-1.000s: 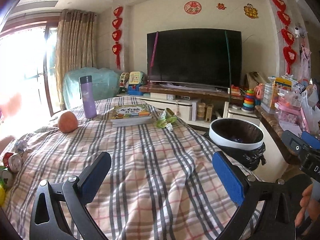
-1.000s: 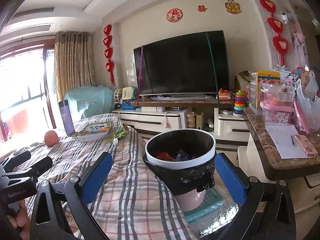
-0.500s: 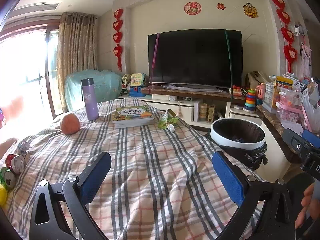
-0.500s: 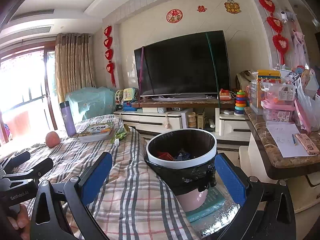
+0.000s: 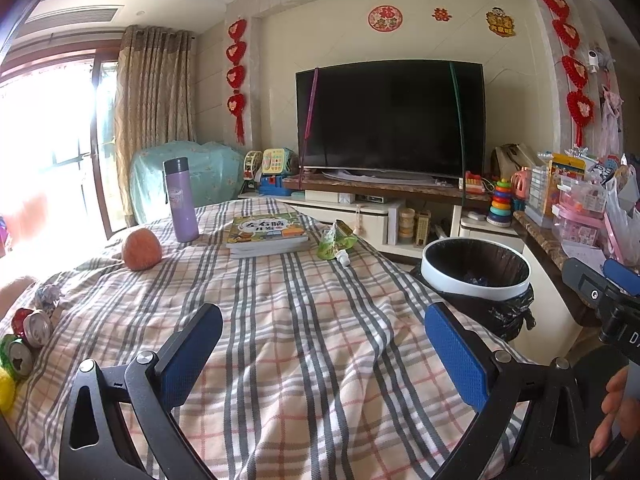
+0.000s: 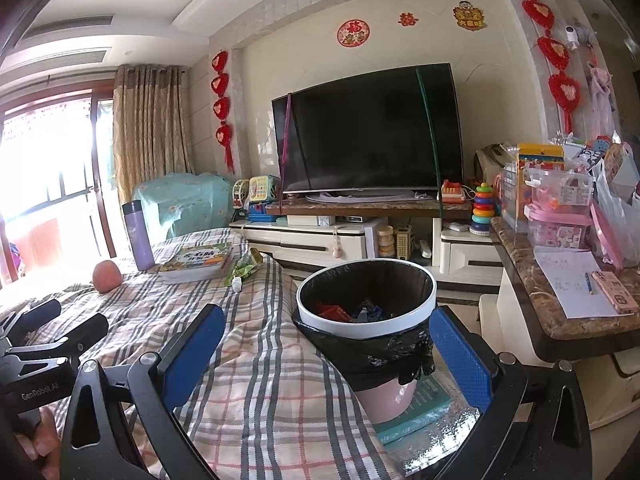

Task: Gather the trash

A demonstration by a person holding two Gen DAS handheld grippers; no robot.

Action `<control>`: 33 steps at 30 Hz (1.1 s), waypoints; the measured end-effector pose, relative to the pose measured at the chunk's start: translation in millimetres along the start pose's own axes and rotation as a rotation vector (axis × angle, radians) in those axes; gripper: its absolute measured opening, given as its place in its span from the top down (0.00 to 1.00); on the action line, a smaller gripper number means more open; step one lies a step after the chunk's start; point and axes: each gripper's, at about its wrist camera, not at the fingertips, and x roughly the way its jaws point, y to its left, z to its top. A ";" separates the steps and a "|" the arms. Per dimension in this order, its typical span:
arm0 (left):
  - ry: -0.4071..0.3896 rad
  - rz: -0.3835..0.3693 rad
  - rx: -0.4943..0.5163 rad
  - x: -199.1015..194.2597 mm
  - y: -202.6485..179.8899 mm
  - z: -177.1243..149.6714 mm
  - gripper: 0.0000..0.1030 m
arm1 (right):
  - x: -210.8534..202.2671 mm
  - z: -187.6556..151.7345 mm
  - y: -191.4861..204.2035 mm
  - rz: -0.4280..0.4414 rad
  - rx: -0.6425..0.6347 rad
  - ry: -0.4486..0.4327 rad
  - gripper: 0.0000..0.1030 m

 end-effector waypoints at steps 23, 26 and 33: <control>-0.009 -0.007 0.005 -1.7 1.6 -1.3 0.01 | -1.3 1.2 3.6 0.013 -0.007 -0.002 0.00; -0.009 -0.007 0.004 -1.5 2.0 -1.5 0.01 | -1.8 1.6 4.5 0.014 -0.008 -0.002 0.00; -0.007 -0.006 0.006 -0.5 2.3 -1.5 0.01 | -2.2 2.6 4.1 0.019 -0.008 -0.005 0.00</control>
